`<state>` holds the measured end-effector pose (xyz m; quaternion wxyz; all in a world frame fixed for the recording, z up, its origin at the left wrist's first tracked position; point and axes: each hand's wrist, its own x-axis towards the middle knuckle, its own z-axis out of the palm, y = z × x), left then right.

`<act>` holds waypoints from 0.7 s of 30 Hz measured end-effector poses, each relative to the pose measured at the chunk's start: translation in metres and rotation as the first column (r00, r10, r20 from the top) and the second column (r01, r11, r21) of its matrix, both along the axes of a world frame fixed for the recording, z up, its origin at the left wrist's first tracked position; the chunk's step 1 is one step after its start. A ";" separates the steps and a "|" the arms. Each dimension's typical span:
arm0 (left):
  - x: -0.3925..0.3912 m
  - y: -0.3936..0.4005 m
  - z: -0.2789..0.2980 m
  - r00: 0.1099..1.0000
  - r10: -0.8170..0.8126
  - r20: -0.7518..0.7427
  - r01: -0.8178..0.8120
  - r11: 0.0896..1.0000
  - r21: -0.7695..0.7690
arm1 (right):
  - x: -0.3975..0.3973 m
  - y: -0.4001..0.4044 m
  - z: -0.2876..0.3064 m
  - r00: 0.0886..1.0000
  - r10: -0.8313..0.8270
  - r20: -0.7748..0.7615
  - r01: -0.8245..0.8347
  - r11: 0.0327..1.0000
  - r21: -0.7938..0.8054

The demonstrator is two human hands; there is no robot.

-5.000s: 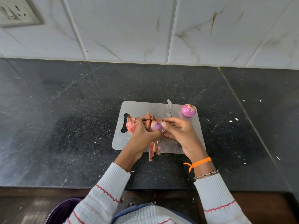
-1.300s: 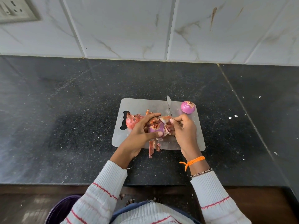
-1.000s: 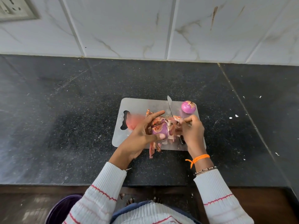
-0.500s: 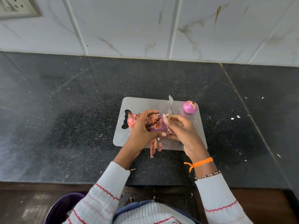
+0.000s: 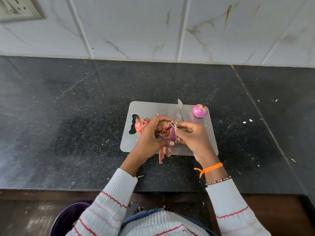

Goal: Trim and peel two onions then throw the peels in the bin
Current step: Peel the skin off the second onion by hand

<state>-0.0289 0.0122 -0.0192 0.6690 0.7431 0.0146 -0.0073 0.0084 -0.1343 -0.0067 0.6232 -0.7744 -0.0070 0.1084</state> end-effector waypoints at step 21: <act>-0.003 -0.003 0.009 0.994 0.076 -0.081 -0.087 0.985 -0.147 | -0.005 -0.009 0.001 0.997 0.082 -0.006 -0.081 0.992 0.099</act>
